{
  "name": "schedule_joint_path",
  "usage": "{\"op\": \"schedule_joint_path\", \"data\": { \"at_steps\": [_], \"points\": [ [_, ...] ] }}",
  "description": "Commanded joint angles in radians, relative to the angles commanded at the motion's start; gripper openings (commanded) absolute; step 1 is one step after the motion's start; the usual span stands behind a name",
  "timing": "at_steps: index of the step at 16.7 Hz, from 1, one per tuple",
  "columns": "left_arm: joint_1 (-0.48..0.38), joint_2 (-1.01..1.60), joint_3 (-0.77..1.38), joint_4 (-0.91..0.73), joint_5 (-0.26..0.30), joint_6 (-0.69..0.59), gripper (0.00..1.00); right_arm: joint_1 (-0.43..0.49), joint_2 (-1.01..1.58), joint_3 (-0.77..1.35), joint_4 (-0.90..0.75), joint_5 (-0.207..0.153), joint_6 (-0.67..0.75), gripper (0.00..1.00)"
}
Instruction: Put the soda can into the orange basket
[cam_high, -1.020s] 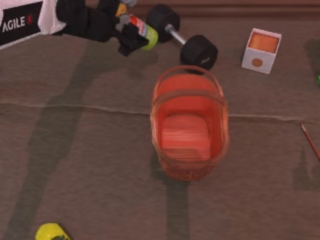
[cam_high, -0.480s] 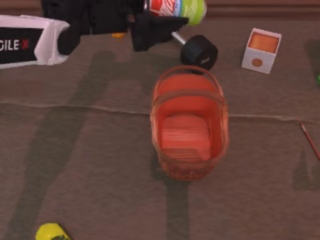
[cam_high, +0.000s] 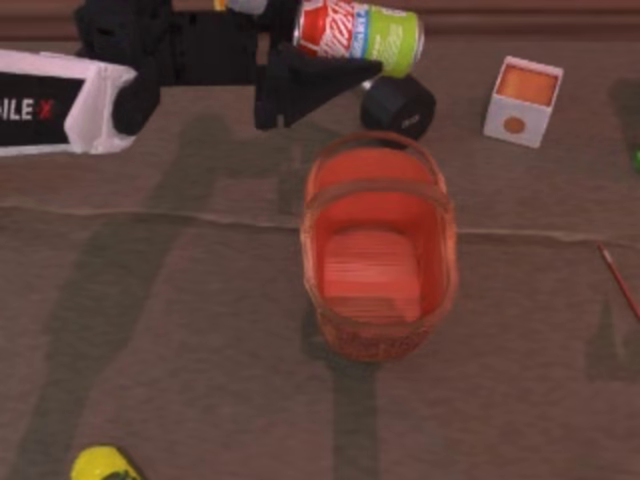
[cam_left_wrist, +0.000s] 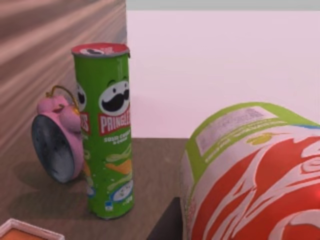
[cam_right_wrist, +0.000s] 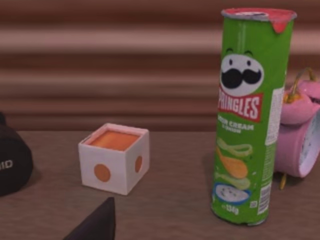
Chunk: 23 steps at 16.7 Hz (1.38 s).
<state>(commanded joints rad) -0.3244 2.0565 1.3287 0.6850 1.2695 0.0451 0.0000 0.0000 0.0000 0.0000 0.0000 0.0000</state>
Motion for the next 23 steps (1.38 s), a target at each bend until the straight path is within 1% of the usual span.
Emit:
{"op": "schedule_joint_path", "data": {
  "at_steps": [2, 4, 9, 11, 16, 23],
  "points": [
    [0.005, 0.008, 0.002, 0.002, -0.001, 0.003, 0.00, 0.000, 0.000, 0.000, 0.000, 0.000, 0.000, 1.00],
    [0.005, 0.040, -0.007, 0.039, 0.004, 0.002, 0.00, 0.000, 0.000, 0.000, 0.000, 0.000, 0.000, 1.00],
    [0.021, 0.184, -0.065, 0.266, 0.003, 0.000, 0.00, 0.000, 0.000, 0.000, 0.000, 0.000, 0.000, 1.00],
    [0.025, 0.226, -0.086, 0.320, 0.002, -0.003, 0.00, 0.000, 0.000, 0.000, 0.000, 0.000, 0.000, 1.00],
    [0.026, 0.237, -0.092, 0.332, 0.002, -0.004, 0.00, 0.000, 0.000, 0.000, 0.000, 0.000, 0.000, 1.00],
    [0.026, 0.237, -0.092, 0.332, 0.002, -0.004, 0.53, 0.000, 0.000, 0.000, 0.000, 0.000, 0.000, 1.00]
  ]
}}
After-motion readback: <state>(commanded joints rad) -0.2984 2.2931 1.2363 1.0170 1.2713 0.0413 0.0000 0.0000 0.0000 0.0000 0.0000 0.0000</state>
